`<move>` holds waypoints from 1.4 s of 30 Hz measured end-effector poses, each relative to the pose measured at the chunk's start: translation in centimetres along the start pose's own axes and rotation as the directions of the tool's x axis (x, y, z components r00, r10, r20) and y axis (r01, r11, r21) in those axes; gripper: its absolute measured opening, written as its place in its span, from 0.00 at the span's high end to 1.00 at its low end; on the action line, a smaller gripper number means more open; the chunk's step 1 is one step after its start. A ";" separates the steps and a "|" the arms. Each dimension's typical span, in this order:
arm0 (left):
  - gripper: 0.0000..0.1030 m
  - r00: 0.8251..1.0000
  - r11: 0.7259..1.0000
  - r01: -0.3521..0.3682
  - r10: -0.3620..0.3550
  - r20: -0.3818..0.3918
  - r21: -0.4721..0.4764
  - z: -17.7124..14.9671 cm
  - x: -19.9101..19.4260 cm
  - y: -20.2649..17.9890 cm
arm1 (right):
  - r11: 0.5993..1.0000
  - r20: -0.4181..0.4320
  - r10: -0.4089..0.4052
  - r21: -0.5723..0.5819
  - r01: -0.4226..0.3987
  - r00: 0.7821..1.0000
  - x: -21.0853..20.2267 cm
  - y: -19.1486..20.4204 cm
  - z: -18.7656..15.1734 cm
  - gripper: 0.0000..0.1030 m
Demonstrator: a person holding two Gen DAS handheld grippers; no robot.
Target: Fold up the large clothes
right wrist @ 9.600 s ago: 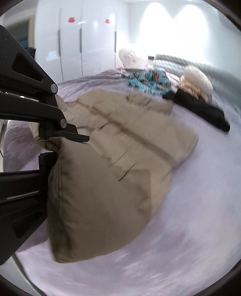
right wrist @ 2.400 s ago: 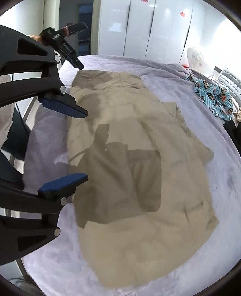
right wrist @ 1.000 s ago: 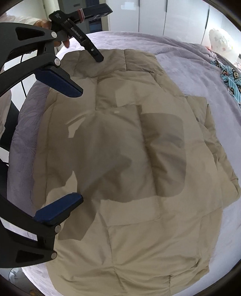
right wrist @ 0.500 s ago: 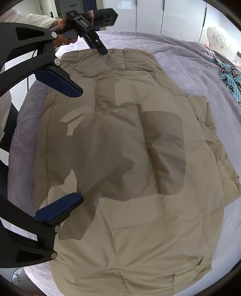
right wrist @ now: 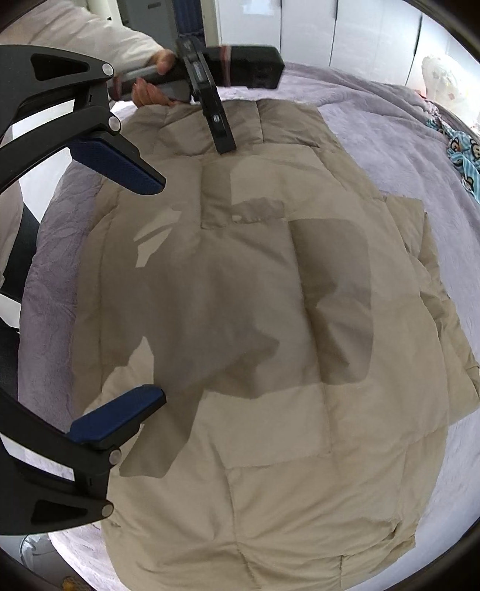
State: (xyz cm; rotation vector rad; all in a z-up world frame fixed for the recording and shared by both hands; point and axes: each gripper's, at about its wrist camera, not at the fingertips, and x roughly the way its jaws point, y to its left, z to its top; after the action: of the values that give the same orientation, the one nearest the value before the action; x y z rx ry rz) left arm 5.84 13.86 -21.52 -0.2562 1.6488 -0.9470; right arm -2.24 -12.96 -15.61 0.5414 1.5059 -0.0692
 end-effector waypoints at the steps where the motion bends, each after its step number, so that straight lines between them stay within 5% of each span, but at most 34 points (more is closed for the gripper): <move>1: 0.12 1.000 1.000 0.012 -0.012 0.002 -0.006 0.3 0.3 0.1 | 1.000 0.001 0.001 -0.003 -0.001 1.000 -0.1 0.0 0.0 0.00; 3: 0.15 0.999 0.999 0.029 -0.029 0.014 -0.024 0.4 0.3 0.3 | 1.000 0.004 0.005 -0.005 -0.005 1.000 -0.2 0.0 0.0 0.00; 4: 0.37 0.999 0.999 0.029 -0.028 0.022 -0.025 0.5 0.3 0.2 | 1.000 0.005 0.005 -0.004 -0.005 1.000 -0.3 0.0 0.0 0.00; 6: 0.61 0.996 0.996 0.085 -0.084 0.022 -0.033 0.4 0.2 -0.2 | 1.000 0.009 0.005 0.002 -0.005 1.000 -0.4 -0.2 0.1 0.00; 9: 0.70 0.996 0.997 0.072 -0.071 0.048 -0.016 0.0 -0.4 -1.5 | 1.000 0.024 0.007 0.008 -0.007 1.000 -0.7 -0.6 0.2 0.00; 15: 0.71 0.991 0.997 0.071 -0.070 0.114 -0.006 -0.9 -2.9 -5.0 | 0.999 0.114 0.013 0.031 -0.016 0.993 -2.5 -2.0 1.2 0.04; 16: 0.71 0.990 0.997 0.073 -0.072 0.121 -0.003 -1.0 -3.2 -5.5 | 0.999 0.135 0.015 0.038 -0.020 0.991 -2.8 -2.4 1.4 0.15; 17: 0.71 0.988 0.997 0.075 -0.076 0.133 0.005 -1.1 -3.7 -6.4 | 0.999 0.150 0.013 0.044 -0.020 0.989 -3.0 -2.8 1.6 0.38; 19: 0.71 0.986 0.997 0.075 -0.077 0.146 0.017 -1.4 -4.3 -7.8 | 0.998 0.171 -0.005 0.068 -0.007 0.985 -3.2 -3.9 2.1 0.64; 20: 0.71 0.986 0.997 0.077 -0.079 0.150 0.019 -1.5 -4.6 -8.7 | 0.997 0.178 0.003 0.078 -0.017 0.984 -3.2 -4.4 2.5 0.68; 33: 0.71 0.989 0.998 0.025 -0.033 0.145 0.056 -0.6 -3.2 -23.4 | 0.978 0.214 0.176 0.074 -0.196 0.961 1.1 -7.9 5.9 0.77; 42: 0.71 0.983 0.985 -0.142 0.129 0.129 0.096 1.3 3.9 -32.6 | 0.914 0.192 0.340 0.161 -0.372 0.920 2.8 -12.6 6.7 0.94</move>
State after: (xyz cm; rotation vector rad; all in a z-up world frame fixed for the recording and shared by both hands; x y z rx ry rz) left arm -4.32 -10.26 -1.70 -0.1258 1.4800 -0.8940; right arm -0.43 -25.77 -22.24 0.9421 1.2288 0.0252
